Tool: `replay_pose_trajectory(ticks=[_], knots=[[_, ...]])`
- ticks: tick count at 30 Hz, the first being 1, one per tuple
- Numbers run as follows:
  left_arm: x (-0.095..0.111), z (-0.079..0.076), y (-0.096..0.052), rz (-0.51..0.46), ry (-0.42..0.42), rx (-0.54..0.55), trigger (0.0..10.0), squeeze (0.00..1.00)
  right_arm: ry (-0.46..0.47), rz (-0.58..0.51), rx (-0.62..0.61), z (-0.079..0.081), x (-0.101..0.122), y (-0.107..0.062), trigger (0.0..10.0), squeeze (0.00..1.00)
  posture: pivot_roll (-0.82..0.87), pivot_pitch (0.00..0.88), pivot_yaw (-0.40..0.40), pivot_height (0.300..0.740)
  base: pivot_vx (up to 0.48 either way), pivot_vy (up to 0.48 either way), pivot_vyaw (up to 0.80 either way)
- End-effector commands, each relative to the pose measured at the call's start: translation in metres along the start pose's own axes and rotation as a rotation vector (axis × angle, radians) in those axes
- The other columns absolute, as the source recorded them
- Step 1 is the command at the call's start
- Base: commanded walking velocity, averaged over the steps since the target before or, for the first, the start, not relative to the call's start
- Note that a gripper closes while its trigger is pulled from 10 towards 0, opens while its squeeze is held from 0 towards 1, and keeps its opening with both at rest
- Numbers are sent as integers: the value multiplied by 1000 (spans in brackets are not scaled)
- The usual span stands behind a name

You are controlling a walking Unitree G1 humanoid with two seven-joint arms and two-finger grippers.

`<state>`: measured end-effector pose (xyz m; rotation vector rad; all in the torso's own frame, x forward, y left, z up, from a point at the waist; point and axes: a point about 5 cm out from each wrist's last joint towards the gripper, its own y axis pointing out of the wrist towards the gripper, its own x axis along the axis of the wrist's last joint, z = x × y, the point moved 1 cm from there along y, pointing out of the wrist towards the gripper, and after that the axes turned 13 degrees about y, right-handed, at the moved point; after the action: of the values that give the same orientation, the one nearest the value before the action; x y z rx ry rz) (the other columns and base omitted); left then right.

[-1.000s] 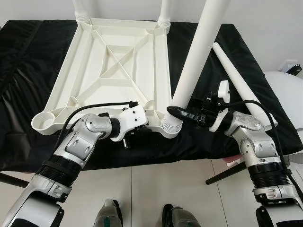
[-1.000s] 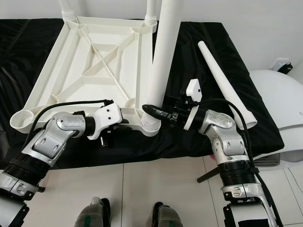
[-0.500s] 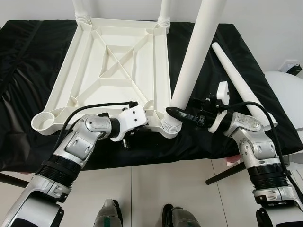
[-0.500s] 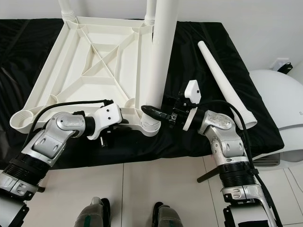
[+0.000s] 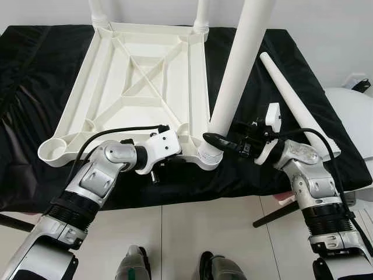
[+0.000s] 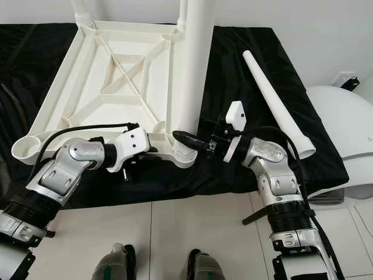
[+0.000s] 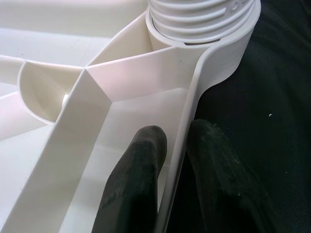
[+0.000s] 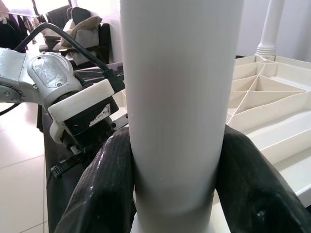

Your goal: Building children table

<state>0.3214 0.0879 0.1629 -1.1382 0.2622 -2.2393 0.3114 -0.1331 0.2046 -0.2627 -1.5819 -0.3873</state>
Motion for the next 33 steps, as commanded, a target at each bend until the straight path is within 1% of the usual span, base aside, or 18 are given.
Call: replay_pose_trajectory(ticks=[1,17,27,32,33], knots=[[11,-2,3,-40,42,-24,10000,0,76,141,-49,0,-34,1,10000,0,92,185,11,740,0,0,0],[12,-1,3,-40,48,-26,10000,0,73,96,-102,-4,-30,0,10000,0,91,182,13,740,0,0,0],[12,0,3,-42,51,-28,10000,0,94,66,-115,0,-32,-8,10000,0,87,185,21,740,0,0,0],[13,1,3,-45,55,-30,10000,0,129,-1,-109,4,-29,-12,10000,0,87,186,22,740,0,0,0],[13,1,3,-45,55,-30,10000,0,129,-1,-109,4,-29,-12,10000,0,87,186,22,740,0,0,0]])
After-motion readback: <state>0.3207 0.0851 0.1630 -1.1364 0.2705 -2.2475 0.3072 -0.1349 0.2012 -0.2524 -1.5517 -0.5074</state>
